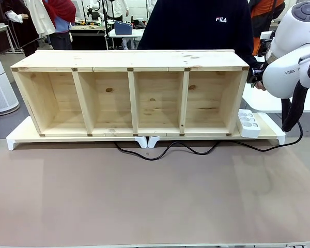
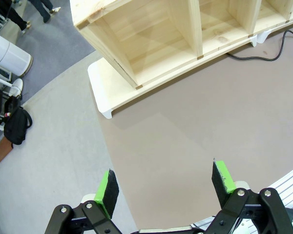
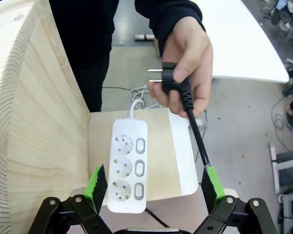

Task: Perform cable management.
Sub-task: Release the Power Cable when the human grasps it.

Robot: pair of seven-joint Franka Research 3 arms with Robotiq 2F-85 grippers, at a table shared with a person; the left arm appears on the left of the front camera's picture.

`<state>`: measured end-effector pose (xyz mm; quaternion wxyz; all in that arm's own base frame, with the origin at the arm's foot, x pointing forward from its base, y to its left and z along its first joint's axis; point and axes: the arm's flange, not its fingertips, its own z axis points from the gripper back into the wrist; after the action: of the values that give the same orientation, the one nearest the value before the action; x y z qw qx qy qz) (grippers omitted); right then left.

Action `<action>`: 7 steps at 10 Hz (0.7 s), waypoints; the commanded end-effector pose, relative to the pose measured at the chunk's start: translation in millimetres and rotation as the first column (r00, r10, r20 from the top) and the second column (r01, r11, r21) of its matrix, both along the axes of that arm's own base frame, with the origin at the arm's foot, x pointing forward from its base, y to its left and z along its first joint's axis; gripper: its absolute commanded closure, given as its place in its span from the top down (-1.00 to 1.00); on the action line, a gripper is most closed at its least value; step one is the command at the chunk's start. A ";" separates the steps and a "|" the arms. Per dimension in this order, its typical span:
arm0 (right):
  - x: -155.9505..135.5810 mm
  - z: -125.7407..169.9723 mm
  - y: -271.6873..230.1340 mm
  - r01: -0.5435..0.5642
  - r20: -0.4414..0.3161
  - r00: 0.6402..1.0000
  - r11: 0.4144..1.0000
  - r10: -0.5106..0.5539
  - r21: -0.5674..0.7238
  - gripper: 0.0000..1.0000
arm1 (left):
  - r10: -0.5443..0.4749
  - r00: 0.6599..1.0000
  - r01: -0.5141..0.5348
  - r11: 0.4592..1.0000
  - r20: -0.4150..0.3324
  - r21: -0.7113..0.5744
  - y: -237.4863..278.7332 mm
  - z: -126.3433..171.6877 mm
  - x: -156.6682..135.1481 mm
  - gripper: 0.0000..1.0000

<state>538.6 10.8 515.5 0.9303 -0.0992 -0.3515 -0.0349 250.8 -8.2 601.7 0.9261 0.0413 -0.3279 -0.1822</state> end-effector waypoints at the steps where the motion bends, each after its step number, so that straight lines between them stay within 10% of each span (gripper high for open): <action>1: -4.7 2.0 -3.3 -0.010 -0.012 1.000 1.000 0.010 0.008 1.00 | 0.001 1.000 -0.001 1.000 0.001 -0.002 1.0 0.3 -0.2 1.00; 7: -4.7 2.0 -3.3 -0.010 -0.012 1.000 1.000 0.010 0.008 1.00 | 0.001 1.000 -0.001 1.000 0.001 -0.002 1.0 0.3 -0.2 1.00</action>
<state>538.6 10.8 515.4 0.9303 -0.0993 -0.3514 -0.0349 250.8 -8.2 601.7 0.9261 0.0413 -0.3279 -0.1822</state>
